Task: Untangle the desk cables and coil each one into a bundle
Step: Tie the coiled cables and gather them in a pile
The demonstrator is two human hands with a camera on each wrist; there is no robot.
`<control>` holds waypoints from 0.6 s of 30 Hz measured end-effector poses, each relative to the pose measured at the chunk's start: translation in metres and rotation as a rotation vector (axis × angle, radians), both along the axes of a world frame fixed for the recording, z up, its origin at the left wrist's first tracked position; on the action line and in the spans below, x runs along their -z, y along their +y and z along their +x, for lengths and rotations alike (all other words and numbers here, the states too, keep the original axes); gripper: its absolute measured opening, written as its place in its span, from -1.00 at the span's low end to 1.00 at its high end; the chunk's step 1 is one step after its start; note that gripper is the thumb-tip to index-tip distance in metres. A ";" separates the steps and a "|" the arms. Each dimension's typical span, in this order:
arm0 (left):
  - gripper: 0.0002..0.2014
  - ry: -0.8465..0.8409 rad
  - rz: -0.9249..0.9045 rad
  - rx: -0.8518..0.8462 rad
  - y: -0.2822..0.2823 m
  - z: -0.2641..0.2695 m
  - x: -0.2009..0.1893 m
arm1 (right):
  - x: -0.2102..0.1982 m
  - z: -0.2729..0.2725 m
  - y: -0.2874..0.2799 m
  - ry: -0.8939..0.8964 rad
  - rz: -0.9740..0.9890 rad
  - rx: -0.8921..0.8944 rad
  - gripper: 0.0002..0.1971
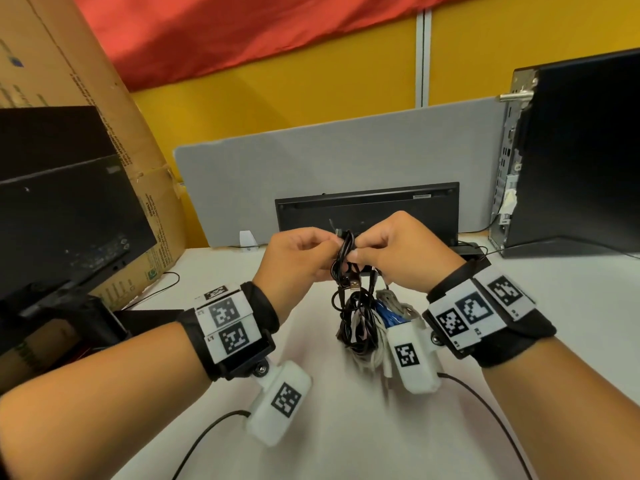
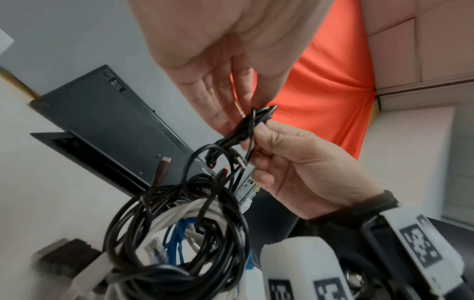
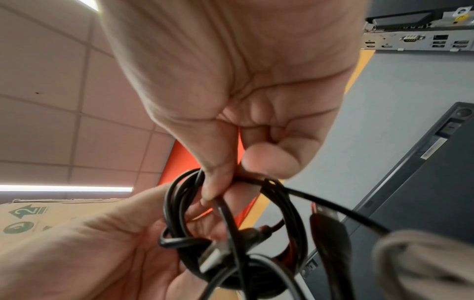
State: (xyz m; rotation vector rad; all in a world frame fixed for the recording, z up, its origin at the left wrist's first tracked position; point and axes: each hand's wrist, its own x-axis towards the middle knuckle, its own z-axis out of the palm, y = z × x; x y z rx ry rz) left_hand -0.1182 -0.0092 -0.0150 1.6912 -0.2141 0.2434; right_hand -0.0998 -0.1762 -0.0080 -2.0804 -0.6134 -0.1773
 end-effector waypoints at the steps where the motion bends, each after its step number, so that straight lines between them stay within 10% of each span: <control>1: -0.87 -0.013 0.031 -0.005 -0.001 0.000 -0.002 | 0.001 0.000 0.001 -0.007 -0.001 0.005 -0.75; 9: -0.79 -0.399 0.569 -0.208 0.000 0.007 -0.010 | 0.000 0.001 0.002 -0.013 -0.044 0.063 -0.81; 18: -0.82 -0.231 0.233 -0.191 0.017 0.020 -0.009 | -0.009 0.002 -0.017 0.207 0.022 0.057 -0.68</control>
